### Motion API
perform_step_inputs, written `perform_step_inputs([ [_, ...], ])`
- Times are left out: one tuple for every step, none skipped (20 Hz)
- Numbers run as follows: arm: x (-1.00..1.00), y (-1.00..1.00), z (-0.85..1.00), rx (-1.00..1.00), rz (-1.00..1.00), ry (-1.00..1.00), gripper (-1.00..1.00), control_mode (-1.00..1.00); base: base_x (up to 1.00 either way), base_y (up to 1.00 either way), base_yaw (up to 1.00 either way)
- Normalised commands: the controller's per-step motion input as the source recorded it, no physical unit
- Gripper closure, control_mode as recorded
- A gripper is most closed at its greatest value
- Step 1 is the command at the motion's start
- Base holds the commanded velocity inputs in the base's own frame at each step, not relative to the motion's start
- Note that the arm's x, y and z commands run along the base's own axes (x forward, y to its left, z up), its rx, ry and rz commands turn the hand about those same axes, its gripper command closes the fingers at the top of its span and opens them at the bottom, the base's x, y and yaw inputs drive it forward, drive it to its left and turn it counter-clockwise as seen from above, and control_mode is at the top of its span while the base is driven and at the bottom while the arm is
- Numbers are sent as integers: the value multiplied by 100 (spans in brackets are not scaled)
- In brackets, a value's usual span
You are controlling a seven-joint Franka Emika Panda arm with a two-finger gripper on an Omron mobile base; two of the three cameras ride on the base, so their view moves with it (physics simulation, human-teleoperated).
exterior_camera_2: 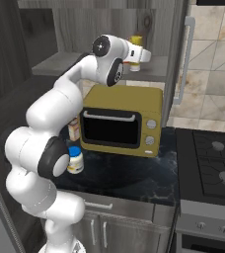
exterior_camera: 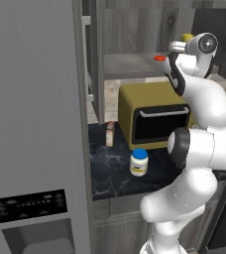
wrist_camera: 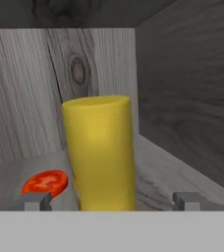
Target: Pick the mustard and mayonnaise from the counter and place them in the cabinet.
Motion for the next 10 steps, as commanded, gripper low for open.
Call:
perform_step_inputs([
  [-15, 0, 0, 0, 0, -2, -100, -100, 0, 0, 0],
  [-30, 0, 1, 0, 0, -4, -100, -100, 0, 0, 0],
  [-38, 0, 4, 0, 0, -4, -100, -100, 0, 0, 0],
  [-59, 0, 4, 0, 0, -5, -100, -100, 0, 0, 0],
  [-69, 0, 4, 0, 0, -5, -100, -100, 0, 0, 0],
  [-76, 0, 1, 1, 0, -6, -100, -100, 0, 0, 0],
  [-87, 0, 0, 0, 0, -7, -100, -100, 0, 0, 0],
  [-96, 0, 0, 1, 0, -9, -100, -100, 0, 0, 0],
  [-99, 1, 0, 2, 0, -9, -100, -100, 0, 0, 0],
  [-99, 2, 0, 2, 0, -9, -100, -100, 0, 0, 0],
])
